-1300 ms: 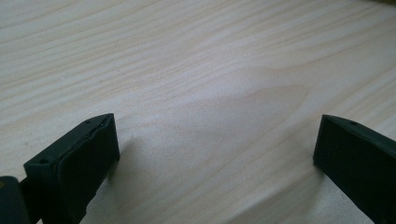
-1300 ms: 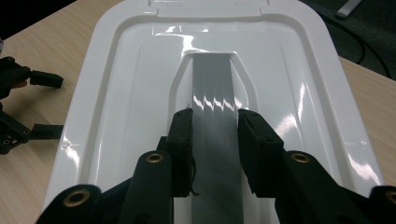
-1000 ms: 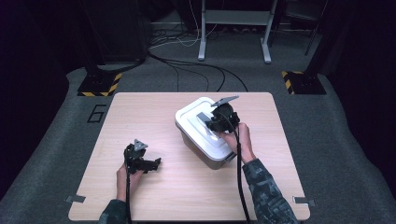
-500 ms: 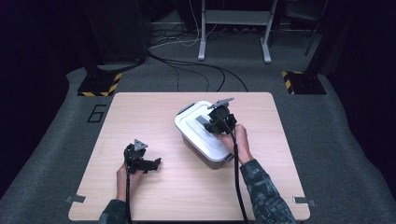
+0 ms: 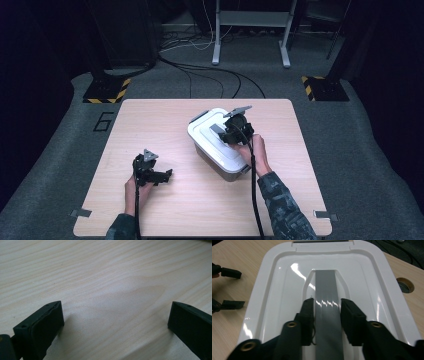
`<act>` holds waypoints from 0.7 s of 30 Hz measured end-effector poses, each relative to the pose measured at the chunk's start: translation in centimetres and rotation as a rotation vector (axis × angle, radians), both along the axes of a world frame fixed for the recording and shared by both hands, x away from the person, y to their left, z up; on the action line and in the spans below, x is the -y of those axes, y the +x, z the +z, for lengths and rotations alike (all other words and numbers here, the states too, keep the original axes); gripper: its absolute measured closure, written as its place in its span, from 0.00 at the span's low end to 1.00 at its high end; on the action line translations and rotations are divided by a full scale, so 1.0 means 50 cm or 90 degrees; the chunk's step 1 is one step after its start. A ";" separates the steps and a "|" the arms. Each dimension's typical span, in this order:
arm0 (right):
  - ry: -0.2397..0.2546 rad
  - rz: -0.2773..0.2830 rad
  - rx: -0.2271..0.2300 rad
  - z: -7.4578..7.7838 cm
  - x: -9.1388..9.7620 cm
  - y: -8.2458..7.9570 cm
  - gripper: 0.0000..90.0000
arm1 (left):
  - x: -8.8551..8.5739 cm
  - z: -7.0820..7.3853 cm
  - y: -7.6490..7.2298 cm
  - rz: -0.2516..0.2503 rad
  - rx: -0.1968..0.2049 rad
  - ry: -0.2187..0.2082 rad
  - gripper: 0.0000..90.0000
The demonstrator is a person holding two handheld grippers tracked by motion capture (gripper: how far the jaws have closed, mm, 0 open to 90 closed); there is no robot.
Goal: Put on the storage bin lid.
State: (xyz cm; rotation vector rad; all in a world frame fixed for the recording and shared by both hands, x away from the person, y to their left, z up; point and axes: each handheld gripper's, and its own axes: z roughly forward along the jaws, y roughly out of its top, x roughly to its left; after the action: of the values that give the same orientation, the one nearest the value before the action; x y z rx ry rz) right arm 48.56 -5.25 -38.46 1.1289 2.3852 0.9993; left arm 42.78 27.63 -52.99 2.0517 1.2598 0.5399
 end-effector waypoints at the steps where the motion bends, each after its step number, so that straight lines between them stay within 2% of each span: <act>1: 0.005 -0.007 0.000 0.001 0.001 -0.003 0.48 | 0.000 0.000 0.000 0.000 0.000 0.000 0.00; 4: 0.019 -0.003 0.014 0.008 0.009 -0.011 0.29 | 0.000 0.000 0.000 0.000 0.000 0.000 0.00; 7: 0.026 -0.002 0.014 0.014 0.021 -0.017 0.16 | 0.000 0.000 0.000 0.000 0.000 0.000 0.00; 12: 0.039 0.001 0.021 0.021 0.059 -0.028 0.07 | 0.000 0.000 0.000 0.000 -0.001 0.001 0.00; 15: 0.047 -0.010 0.021 0.025 0.078 -0.038 0.05 | 0.000 0.000 0.000 0.000 -0.001 0.001 0.00; 21: 0.042 -0.015 0.039 0.033 0.124 -0.061 0.03 | 0.000 0.000 0.000 0.000 0.000 0.000 0.00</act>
State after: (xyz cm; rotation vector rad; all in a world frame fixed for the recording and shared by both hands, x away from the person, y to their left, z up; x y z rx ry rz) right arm 45.51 -11.45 -36.81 1.1297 2.3020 1.0956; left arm 42.78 27.62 -53.00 2.0513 1.2600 0.5403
